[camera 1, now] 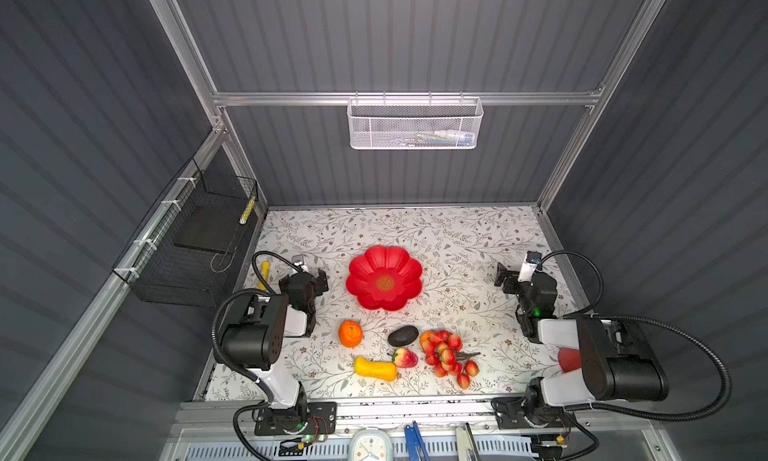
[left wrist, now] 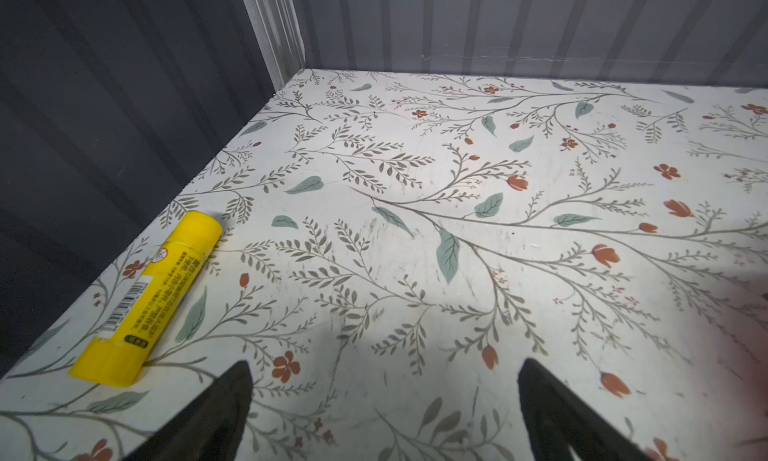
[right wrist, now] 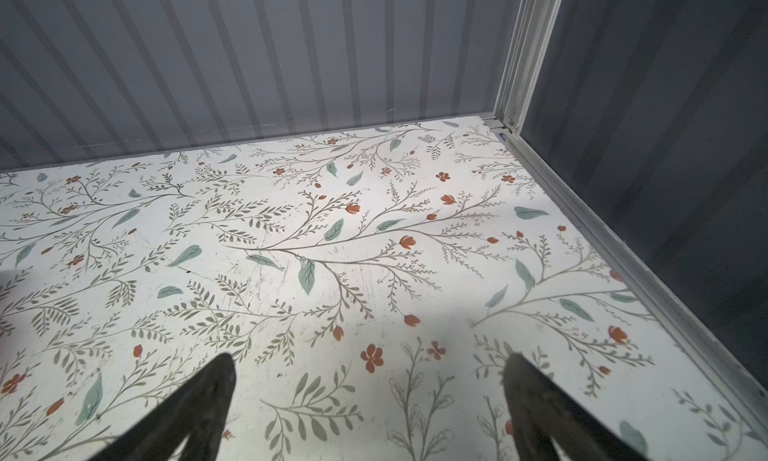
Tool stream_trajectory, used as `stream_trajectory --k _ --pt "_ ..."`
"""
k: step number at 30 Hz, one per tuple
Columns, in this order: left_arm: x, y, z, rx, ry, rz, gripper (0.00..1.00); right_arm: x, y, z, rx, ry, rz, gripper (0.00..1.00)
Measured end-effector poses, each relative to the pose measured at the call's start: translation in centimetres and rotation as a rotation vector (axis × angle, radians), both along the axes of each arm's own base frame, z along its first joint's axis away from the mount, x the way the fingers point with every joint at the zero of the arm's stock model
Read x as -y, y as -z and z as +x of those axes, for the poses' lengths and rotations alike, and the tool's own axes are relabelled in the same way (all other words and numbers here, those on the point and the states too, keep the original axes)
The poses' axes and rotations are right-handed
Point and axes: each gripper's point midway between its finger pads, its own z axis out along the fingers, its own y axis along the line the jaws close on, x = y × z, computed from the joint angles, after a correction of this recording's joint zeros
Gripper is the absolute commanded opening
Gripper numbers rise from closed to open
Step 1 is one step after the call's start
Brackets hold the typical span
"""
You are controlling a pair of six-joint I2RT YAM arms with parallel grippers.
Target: Place and organize the fake fruits in the fruit bowl
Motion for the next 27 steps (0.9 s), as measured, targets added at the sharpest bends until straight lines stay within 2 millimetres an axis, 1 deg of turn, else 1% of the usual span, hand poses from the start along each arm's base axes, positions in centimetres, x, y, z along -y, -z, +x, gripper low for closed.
stream_trajectory --k 24,27 --pt "0.00 0.06 -0.02 -0.003 0.000 0.000 1.00 -0.11 0.05 -0.01 -0.002 -0.006 0.002 0.99" --pt "0.02 0.01 0.00 -0.001 0.001 0.000 1.00 0.25 -0.09 -0.25 -0.015 0.017 0.002 0.99"
